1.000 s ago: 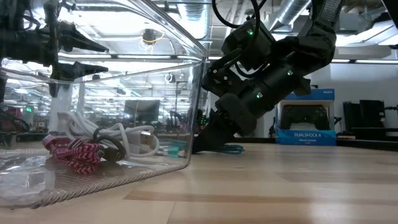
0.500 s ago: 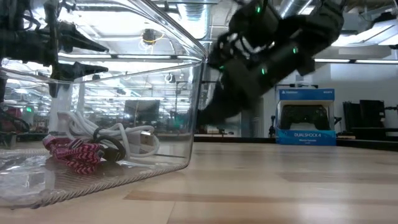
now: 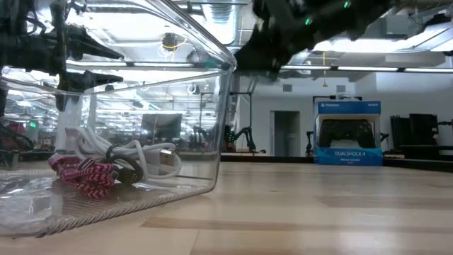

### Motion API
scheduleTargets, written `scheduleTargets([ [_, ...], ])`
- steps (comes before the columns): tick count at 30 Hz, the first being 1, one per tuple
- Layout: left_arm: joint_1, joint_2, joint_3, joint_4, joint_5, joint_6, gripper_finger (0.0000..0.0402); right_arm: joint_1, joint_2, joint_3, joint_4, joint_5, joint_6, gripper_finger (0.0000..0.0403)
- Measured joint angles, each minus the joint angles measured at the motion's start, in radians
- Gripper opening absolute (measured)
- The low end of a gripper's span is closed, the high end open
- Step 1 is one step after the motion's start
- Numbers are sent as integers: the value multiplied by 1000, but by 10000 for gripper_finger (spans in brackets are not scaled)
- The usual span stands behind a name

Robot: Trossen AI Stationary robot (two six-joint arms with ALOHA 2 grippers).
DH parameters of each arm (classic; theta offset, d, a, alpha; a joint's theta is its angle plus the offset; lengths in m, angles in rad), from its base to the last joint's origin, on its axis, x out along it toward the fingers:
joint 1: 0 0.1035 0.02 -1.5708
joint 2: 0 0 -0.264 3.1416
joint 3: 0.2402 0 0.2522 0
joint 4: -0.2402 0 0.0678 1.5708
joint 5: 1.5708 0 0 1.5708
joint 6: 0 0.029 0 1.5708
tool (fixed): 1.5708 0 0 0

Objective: Pick and place USB-C Cables
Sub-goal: Put the blue charger cable into the transparent bin

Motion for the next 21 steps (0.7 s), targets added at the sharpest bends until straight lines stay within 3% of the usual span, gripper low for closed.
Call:
scheduleTargets([
  [17, 0, 0, 0, 0, 0, 0, 185, 61, -413, 0, -153, 99, -147, 28],
  [21, 0, 0, 0, 0, 0, 0, 185, 88, -522, 1, -232, 183, -154, 35],
])
